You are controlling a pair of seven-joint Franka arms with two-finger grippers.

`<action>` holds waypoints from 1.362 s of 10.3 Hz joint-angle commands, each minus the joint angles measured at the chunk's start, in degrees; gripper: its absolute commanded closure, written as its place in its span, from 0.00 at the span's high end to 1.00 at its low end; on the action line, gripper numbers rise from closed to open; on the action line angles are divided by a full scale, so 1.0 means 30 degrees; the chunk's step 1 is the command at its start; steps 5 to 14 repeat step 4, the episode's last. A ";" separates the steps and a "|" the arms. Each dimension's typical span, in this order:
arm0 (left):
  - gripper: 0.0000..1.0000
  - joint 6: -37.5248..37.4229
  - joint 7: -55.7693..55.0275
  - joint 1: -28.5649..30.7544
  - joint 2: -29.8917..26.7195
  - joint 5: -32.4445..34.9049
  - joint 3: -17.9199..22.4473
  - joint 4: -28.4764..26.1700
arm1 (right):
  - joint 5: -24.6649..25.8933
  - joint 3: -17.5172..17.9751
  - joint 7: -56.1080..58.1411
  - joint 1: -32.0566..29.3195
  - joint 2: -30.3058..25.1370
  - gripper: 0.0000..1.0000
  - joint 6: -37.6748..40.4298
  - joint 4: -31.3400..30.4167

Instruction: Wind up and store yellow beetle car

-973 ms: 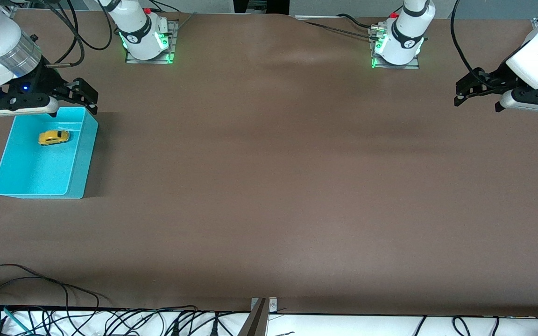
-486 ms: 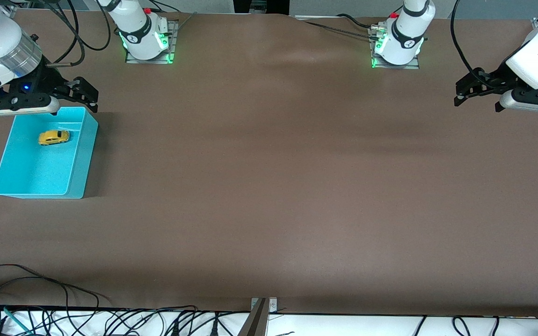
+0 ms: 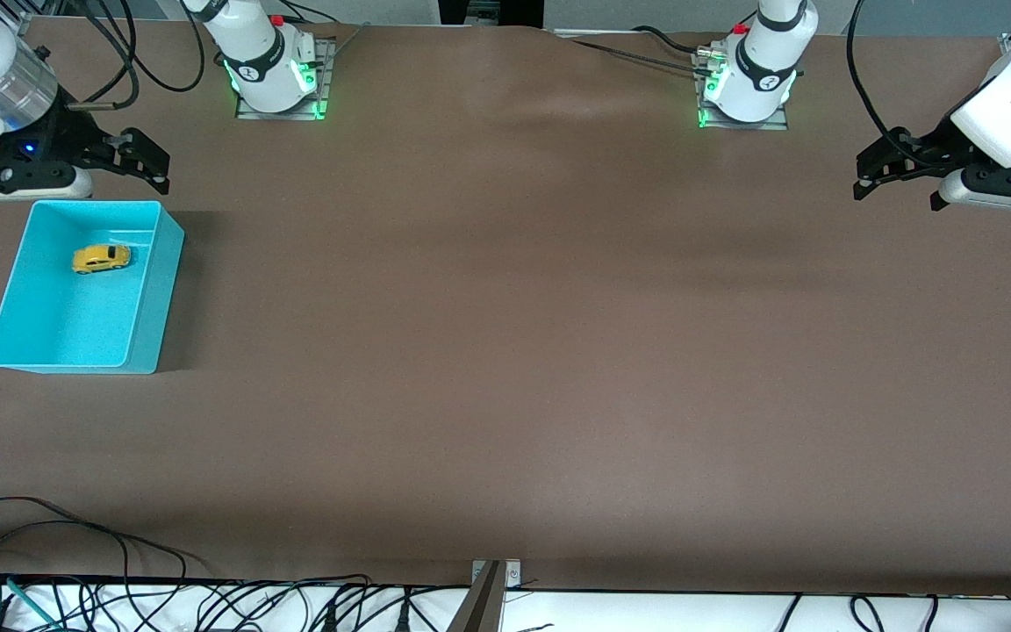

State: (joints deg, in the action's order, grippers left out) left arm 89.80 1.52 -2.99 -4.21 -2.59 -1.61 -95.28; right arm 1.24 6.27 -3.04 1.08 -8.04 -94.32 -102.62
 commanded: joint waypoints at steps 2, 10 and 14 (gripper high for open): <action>1.00 -0.0402 -0.0066 0.0031 0.0144 0.0247 -0.0050 0.0530 | -0.0060 0.0019 -0.0069 -0.0038 -0.0132 1.00 0.0708 0.0574; 1.00 -0.0402 -0.0066 0.0031 0.0173 0.0247 -0.0050 0.0530 | -0.0061 0.0019 -0.0069 -0.0038 -0.0103 1.00 0.0679 0.0603; 1.00 -0.0402 -0.0066 0.0031 0.0173 0.0247 -0.0050 0.0530 | -0.0061 0.0019 -0.0069 -0.0038 -0.0103 1.00 0.0679 0.0603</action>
